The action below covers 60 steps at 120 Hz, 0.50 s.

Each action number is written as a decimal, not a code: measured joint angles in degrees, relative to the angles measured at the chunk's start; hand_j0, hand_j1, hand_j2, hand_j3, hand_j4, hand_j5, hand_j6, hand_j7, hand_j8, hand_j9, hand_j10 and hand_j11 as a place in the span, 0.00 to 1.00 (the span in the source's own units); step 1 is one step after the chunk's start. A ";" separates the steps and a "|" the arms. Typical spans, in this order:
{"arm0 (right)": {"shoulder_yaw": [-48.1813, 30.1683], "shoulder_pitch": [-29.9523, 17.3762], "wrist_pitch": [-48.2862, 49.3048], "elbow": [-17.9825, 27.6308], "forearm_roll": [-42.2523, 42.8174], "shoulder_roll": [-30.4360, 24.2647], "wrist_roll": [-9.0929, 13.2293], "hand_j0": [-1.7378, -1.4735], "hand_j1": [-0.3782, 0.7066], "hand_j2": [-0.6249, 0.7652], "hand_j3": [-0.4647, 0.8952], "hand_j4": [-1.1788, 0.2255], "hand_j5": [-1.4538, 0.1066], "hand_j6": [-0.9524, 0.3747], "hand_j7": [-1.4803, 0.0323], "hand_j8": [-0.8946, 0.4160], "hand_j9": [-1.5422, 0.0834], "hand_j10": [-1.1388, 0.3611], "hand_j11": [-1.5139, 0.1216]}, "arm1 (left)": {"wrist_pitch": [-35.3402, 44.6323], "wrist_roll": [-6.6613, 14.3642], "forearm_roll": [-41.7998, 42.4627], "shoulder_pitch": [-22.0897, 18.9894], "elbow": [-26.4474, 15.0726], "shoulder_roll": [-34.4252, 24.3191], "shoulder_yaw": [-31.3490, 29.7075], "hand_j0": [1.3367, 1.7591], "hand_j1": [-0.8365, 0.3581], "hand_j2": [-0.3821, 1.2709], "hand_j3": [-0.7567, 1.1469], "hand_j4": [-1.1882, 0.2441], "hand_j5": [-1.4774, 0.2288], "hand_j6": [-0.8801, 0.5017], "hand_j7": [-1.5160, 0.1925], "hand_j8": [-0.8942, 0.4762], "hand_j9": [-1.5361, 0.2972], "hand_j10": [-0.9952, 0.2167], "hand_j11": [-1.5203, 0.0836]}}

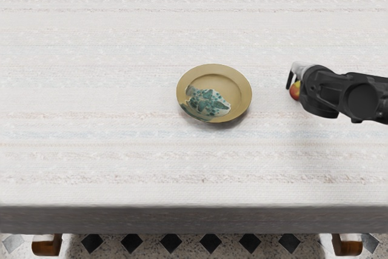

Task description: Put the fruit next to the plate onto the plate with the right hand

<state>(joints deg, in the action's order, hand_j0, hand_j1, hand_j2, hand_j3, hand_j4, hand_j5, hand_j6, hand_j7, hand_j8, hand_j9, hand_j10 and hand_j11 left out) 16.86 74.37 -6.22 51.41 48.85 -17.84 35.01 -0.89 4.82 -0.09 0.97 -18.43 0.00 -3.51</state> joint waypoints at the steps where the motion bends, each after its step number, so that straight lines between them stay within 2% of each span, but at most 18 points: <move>1: -0.05 0.02 0.01 0.00 -0.06 0.01 0.00 0.33 0.57 0.51 0.34 0.37 0.39 0.38 0.42 0.35 0.42 0.32 0.40 | 0.00 0.00 0.00 0.00 0.00 0.00 0.01 0.76 0.99 0.23 0.40 0.83 0.87 0.64 0.89 0.65 0.84 0.82 0.95; 25: -2.51 1.10 0.09 -0.02 -0.88 -0.33 -0.03 0.33 0.56 0.50 0.34 0.36 0.36 0.38 0.40 0.36 0.40 0.32 0.37 | 0.00 0.00 0.00 0.00 0.00 0.00 0.00 0.76 0.99 0.23 0.40 0.83 0.87 0.64 0.89 0.65 0.84 0.82 0.95; 39: -3.72 3.27 0.27 0.15 -1.01 -0.19 -0.03 0.33 0.56 0.51 0.34 0.35 0.34 0.38 0.38 0.36 0.38 0.30 0.35 | 0.00 -0.02 0.00 0.00 0.00 0.00 0.00 0.76 0.99 0.23 0.40 0.83 0.87 0.64 0.89 0.65 0.84 0.82 0.95; 48: -4.08 4.86 0.46 0.26 -1.03 0.13 -0.02 0.33 0.56 0.54 0.34 0.34 0.32 0.38 0.36 0.36 0.36 0.29 0.34 | 0.00 -0.02 0.00 0.00 0.00 0.00 0.00 0.76 0.99 0.23 0.40 0.83 0.87 0.64 0.89 0.65 0.84 0.82 0.95; 60: -4.88 6.65 0.56 0.28 -1.08 1.43 -0.03 0.33 0.56 0.62 0.34 0.32 0.31 0.36 0.35 0.33 0.34 0.28 0.32 | 0.00 -0.02 0.00 0.00 0.00 0.00 0.00 0.76 0.99 0.23 0.40 0.83 0.87 0.64 0.89 0.65 0.84 0.82 0.95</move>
<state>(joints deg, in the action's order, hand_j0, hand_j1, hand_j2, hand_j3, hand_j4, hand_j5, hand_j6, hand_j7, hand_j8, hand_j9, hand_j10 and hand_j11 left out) 11.98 81.01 -5.66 51.69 47.78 -16.41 34.98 -0.89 4.80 -0.10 0.97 -18.43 0.00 -3.50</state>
